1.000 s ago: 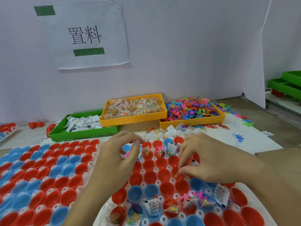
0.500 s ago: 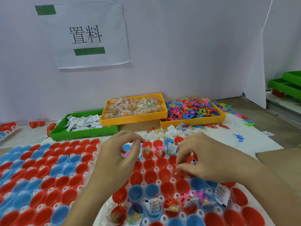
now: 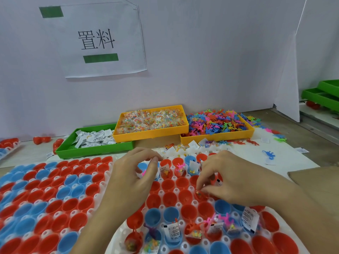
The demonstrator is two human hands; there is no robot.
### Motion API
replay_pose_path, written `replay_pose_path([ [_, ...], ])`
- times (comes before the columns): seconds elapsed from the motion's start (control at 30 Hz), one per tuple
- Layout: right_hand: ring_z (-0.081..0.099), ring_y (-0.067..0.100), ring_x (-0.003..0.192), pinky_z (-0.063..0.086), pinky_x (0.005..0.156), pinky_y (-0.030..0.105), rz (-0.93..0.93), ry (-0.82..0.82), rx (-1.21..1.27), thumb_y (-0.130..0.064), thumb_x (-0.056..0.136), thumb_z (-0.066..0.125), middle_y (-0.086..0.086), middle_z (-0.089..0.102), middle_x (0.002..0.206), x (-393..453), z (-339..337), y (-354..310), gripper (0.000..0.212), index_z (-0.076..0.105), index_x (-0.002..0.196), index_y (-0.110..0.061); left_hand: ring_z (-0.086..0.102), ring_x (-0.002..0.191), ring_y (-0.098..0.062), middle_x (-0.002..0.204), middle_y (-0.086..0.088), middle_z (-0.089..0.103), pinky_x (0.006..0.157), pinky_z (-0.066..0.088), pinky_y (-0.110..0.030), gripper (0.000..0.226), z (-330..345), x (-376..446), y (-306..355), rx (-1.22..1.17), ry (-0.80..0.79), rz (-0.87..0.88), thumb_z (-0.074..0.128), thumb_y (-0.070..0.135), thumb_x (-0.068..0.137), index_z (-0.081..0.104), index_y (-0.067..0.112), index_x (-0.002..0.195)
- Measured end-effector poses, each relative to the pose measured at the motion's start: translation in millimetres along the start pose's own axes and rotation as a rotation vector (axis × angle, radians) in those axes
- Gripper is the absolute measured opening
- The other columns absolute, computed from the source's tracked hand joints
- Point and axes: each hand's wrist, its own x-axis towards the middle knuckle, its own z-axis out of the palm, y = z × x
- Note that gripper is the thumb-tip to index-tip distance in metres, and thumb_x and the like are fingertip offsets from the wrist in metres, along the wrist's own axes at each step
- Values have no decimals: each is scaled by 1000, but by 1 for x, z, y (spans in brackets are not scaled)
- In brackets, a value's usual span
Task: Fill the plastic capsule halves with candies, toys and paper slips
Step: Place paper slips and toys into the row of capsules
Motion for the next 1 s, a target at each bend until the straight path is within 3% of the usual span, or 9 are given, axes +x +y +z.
replay_pose_path([
  [0.17, 54, -16, 86, 43, 78, 9, -3, -20, 19, -27, 92, 69, -38, 55, 72, 1, 0, -1, 13, 80, 93, -35, 63, 91, -5, 90, 18, 69, 61, 45, -18, 24, 0, 0, 0, -7, 4, 2, 60, 9, 92, 74, 26, 83],
  [0.53, 50, -17, 87, 37, 82, 5, -30, -57, -17, -17, 95, 63, -23, 55, 74, 1, 0, -6, 20, 81, 97, -25, 62, 91, -4, 91, 17, 69, 62, 44, -13, 25, 1, -1, 0, -2, -2, 4, 60, 8, 92, 74, 27, 83],
  [0.8, 42, -12, 101, 37, 85, 9, -33, -88, -26, -22, 98, 60, -21, 55, 91, 0, 2, -4, 20, 79, 101, -28, 62, 92, -3, 91, 18, 69, 65, 44, -13, 24, 0, -1, 0, 4, -4, 4, 59, 10, 92, 74, 27, 84],
  [1.0, 46, -13, 100, 33, 84, 3, -39, -48, 5, -20, 97, 62, -26, 57, 88, 0, 1, -1, 20, 79, 99, -31, 62, 92, -2, 91, 18, 69, 65, 44, -12, 23, 0, -1, 0, 9, 1, 7, 59, 10, 93, 74, 26, 84],
])
